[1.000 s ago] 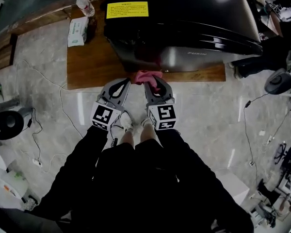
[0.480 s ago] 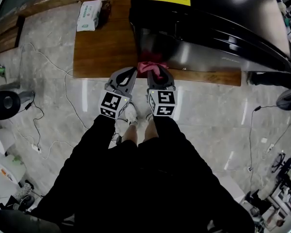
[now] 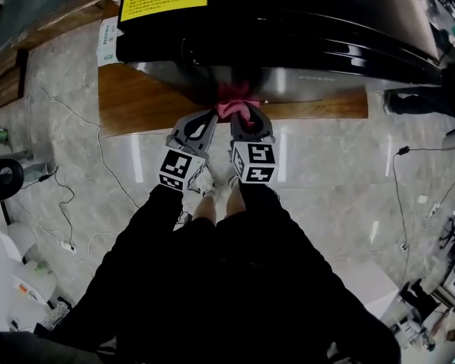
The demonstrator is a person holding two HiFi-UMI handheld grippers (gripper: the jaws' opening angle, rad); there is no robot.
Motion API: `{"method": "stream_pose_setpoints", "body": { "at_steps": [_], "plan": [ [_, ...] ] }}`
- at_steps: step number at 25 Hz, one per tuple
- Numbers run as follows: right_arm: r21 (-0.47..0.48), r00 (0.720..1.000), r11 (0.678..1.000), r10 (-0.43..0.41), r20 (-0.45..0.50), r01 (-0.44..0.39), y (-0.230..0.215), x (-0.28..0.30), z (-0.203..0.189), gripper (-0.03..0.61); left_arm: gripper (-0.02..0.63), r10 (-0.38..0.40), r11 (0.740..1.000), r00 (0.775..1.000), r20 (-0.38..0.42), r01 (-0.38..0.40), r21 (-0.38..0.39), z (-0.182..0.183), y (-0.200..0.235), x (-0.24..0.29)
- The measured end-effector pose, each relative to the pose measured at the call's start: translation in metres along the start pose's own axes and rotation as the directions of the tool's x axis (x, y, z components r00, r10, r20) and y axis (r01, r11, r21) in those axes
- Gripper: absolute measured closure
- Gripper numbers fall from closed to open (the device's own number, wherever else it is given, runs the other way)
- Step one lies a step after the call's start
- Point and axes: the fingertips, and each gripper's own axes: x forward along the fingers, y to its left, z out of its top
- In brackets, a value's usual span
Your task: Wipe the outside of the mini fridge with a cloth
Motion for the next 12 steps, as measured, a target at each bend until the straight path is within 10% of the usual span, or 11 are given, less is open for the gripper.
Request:
{"method": "stream_pose_setpoints", "body": {
  "at_steps": [12],
  "plan": [
    [0.085,0.979,0.975,-0.206,0.012,0.204,-0.185,-0.055,-0.005,0.482,0.607,-0.157,0.987,0.988,-0.013,0.157,0.030,0.014,-0.116,0.116]
  ]
}}
